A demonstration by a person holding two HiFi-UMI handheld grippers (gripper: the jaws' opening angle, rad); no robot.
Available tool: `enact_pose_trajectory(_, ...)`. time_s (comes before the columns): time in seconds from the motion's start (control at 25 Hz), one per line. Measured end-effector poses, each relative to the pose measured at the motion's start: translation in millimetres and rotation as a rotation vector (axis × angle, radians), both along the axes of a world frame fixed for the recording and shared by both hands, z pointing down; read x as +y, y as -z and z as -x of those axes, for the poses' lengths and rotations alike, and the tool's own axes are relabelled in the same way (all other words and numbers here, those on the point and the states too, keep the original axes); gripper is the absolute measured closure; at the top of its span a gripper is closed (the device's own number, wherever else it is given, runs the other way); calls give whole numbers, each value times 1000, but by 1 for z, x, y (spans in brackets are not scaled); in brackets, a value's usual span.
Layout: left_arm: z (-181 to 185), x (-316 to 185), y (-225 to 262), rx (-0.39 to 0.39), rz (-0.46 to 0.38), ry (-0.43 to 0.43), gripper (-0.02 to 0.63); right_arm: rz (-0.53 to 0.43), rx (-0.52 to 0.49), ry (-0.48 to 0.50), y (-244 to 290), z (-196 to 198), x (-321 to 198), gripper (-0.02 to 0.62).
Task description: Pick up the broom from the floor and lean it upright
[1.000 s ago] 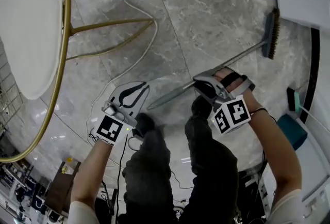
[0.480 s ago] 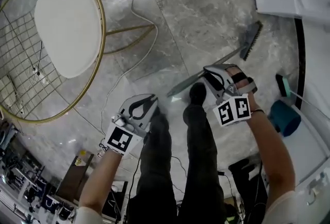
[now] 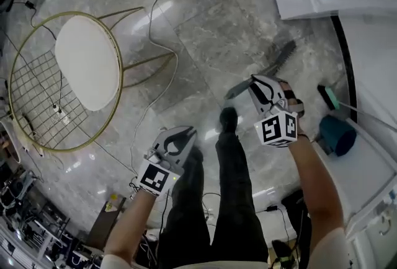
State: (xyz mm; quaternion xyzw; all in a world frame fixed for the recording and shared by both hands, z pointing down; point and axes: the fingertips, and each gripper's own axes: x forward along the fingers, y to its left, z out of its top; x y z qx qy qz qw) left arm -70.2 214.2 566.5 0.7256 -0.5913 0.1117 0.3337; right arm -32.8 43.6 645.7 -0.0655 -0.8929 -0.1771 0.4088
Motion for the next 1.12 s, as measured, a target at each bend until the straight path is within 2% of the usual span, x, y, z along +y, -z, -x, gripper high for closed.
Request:
enact_pose_trajectory(0.32,-38,-89,60,-12,-31,-73,574,76,-82,-314,55,-53,-97,518)
enact_pose_trajectory(0.6,-71,-169,91,-31,-61,-172,574,130,-133,-499,81,-92,-162,518)
enact_pose_trajectory(0.88,-91,-238,123,-52,-160,-298,574,126,-143,-730,92,-135,-229,517)
enact_pose_trajectory(1.12,-103,-275,115,-11,-167,-420,574,96,-127,-895,92,-163,-285,517)
